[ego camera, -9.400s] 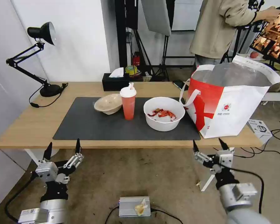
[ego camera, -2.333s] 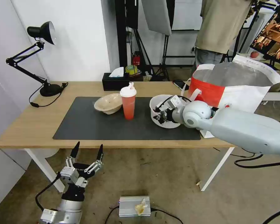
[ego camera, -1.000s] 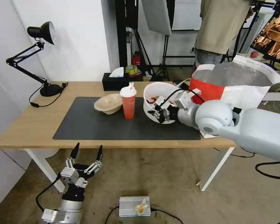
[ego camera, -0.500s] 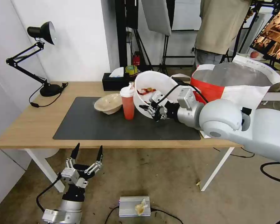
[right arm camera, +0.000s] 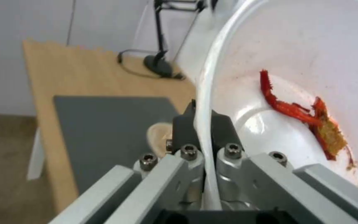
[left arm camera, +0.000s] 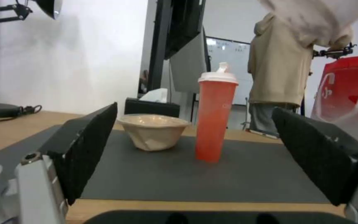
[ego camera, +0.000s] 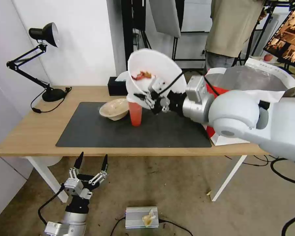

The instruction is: Pick up the trash from the table and place it into the takeout bag.

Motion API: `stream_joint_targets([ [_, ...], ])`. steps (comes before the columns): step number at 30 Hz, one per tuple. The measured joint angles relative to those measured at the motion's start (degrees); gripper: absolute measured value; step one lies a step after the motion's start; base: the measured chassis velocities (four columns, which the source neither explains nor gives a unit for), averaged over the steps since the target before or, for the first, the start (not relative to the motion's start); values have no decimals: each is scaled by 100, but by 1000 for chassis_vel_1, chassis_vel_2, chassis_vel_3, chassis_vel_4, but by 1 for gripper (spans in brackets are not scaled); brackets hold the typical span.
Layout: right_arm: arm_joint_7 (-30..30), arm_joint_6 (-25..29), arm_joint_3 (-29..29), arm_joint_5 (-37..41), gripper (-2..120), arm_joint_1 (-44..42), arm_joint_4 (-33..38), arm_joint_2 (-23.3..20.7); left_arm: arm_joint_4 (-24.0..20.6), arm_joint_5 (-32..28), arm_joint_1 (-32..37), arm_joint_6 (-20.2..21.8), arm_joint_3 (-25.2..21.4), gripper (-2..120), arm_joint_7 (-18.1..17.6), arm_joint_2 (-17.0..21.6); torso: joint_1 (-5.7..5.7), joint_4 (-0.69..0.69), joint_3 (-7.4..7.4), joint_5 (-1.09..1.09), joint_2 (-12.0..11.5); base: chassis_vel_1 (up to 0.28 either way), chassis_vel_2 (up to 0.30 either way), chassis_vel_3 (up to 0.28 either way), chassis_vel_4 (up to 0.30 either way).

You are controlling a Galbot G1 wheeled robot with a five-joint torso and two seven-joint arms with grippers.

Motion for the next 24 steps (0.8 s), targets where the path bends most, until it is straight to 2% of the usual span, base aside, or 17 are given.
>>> stream_joint_targets([
  [14,-55,46,226,-9,0,360,-179,-371,67,-8,-56,-14,2,100,18,50,0,0,0,0,0,0,0,0,0],
  [24,-256,-3,483,-443,0,229,-288,-1124,43,-45,-84,-20,15,100,102,130,0,0,0,2,0,0,0,0,0],
])
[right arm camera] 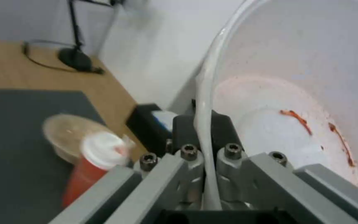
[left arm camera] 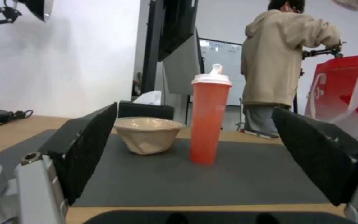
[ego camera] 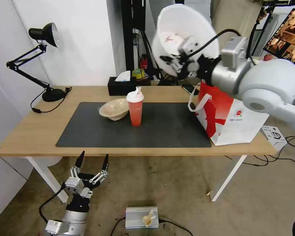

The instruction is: Pick up the trash from the table and place it into the takeout bag.

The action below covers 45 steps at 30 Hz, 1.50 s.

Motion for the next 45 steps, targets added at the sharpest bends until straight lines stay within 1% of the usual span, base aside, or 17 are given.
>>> stream_joint_targets([
  [4,-108,-11,449,-234,0,-493,-41,-437,-19,-6,-1,-1,14,100,13,38,0,-1,0,0,0,0,0,0,0],
  [5,-108,-11,449,-234,0,-493,-41,-437,-19,-6,-1,-1,14,100,13,38,0,-1,0,0,0,0,0,0,0],
  [8,-172,-13,1021,-426,0,-1109,-63,-727,-21,-5,-8,-2,50,100,27,43,0,-1,0,0,0,0,0,0,0],
  [9,-172,-13,1021,-426,0,-1109,-63,-727,-21,-5,-8,-2,50,100,27,43,0,-1,0,0,0,0,0,0,0],
  [12,-297,0,1974,-685,0,-2158,-107,-1004,-20,4,-19,-3,85,100,38,61,0,-1,0,-1,0,0,0,0,0],
  [13,-332,10,2203,-747,0,-2414,-125,-1068,-18,7,-24,-3,90,100,39,70,0,-1,0,0,0,0,0,0,0],
  [14,-332,10,2203,-747,0,-2414,-125,-1068,-18,7,-24,-3,90,100,39,70,0,-1,0,0,0,0,0,0,0],
  [15,-381,37,2580,-842,0,-2817,-163,-1167,-12,9,-32,-3,96,100,42,80,0,-1,0,0,0,0,0,0,0],
  [17,-435,90,2897,-955,0,-3206,-216,-1279,-4,11,-39,-3,102,100,50,88,0,-2,0,0,0,0,0,0,0],
  [22,-477,161,3049,-1084,0,-3375,-367,-1339,20,16,-44,-4,124,100,63,88,0,-1,0,-2,1,0,0,0,0],
  [27,-518,248,3056,-1295,0,-3378,-649,-1265,40,21,-47,-10,145,100,75,72,0,0,0,-1,0,0,0,0,0],
  [31,-552,338,3015,-1514,0,-3378,-910,-1116,56,21,-56,-20,138,100,101,72,0,0,0,-2,0,0,0,0,0],
  [45,-617,494,2907,-1919,0,-3362,-1653,-681,173,18,-112,-30,133,100,123,65,0,-1,0,-2,0,0,0,0,0],
])
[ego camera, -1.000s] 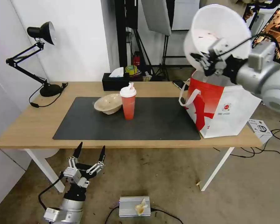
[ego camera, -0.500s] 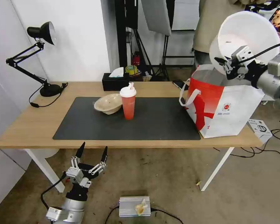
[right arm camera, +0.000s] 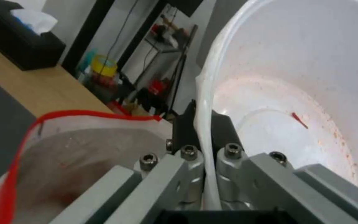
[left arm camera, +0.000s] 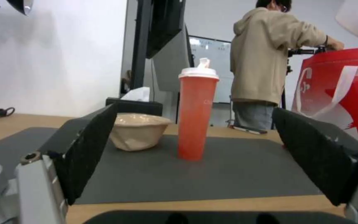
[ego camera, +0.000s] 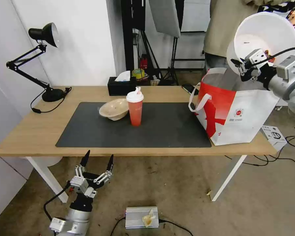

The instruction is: Pick up the trash from the table and place it into the takeout bag.

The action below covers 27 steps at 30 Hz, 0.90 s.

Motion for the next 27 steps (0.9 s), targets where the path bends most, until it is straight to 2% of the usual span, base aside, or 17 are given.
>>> stream_joint_targets([
  [15,14,72,-191,-265,0,2,-686,644,101,16,-27,-5,-17,100,28,-41,0,1,0,0,0,0,0,0,0],
  [27,7,72,-249,-349,0,-64,-800,739,197,18,-61,-9,-29,100,31,-79,0,0,0,0,0,0,0,0,0],
])
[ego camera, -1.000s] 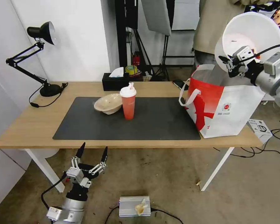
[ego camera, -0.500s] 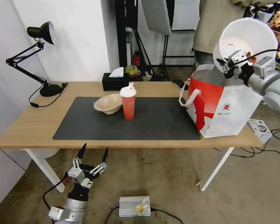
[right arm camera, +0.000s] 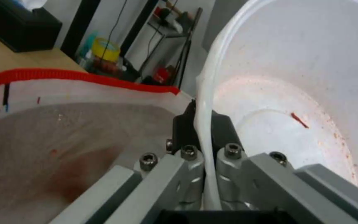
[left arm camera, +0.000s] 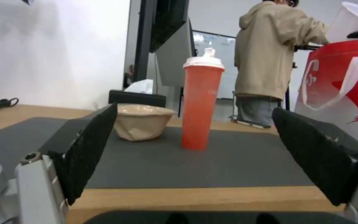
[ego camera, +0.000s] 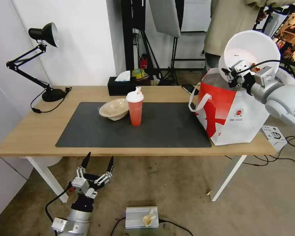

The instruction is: Pick up the trash from the table and place it into the takeout bag.

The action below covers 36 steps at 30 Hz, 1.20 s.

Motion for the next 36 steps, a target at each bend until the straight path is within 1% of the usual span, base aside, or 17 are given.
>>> stream_joint_targets([
  [24,4,8,2,-68,0,-86,-126,26,125,3,-27,-87,1,100,27,0,0,0,0,0,0,0,0,0,0],
  [26,7,8,3,-72,4,-86,-131,26,132,3,-30,-90,0,100,30,0,0,0,0,0,0,0,0,0,0],
  [27,10,7,4,-74,12,-87,-136,28,137,3,-33,-90,0,100,30,0,0,0,0,0,0,0,0,0,0],
  [28,10,7,4,-74,12,-87,-136,28,137,3,-33,-90,0,100,30,0,0,0,0,0,0,0,0,0,0],
  [29,10,7,4,-74,17,-87,-138,29,141,3,-34,-90,0,100,31,1,0,0,0,0,0,0,0,0,0],
  [30,12,7,4,-75,18,-87,-140,30,143,3,-35,-91,0,100,32,1,0,0,0,0,0,0,0,0,0],
  [31,14,6,4,-75,25,-87,-141,30,144,3,-35,-91,0,100,32,1,0,0,0,0,0,0,0,0,0],
  [32,14,6,4,-75,25,-87,-141,30,144,3,-35,-91,0,100,32,1,0,0,0,0,0,0,0,0,0],
  [33,17,5,6,-76,30,-87,-141,30,147,3,-35,-91,0,100,32,2,0,1,0,0,0,0,0,0,0],
  [34,18,4,6,-76,31,-87,-142,30,148,3,-36,-92,0,100,33,2,0,1,0,0,0,0,0,0,0],
  [35,20,2,7,-76,40,-89,-142,30,150,3,-39,-92,0,100,33,2,0,1,0,0,0,0,0,0,0],
  [36,20,2,7,-76,40,-89,-142,30,150,3,-39,-92,0,100,33,2,0,1,0,0,0,0,0,0,0],
])
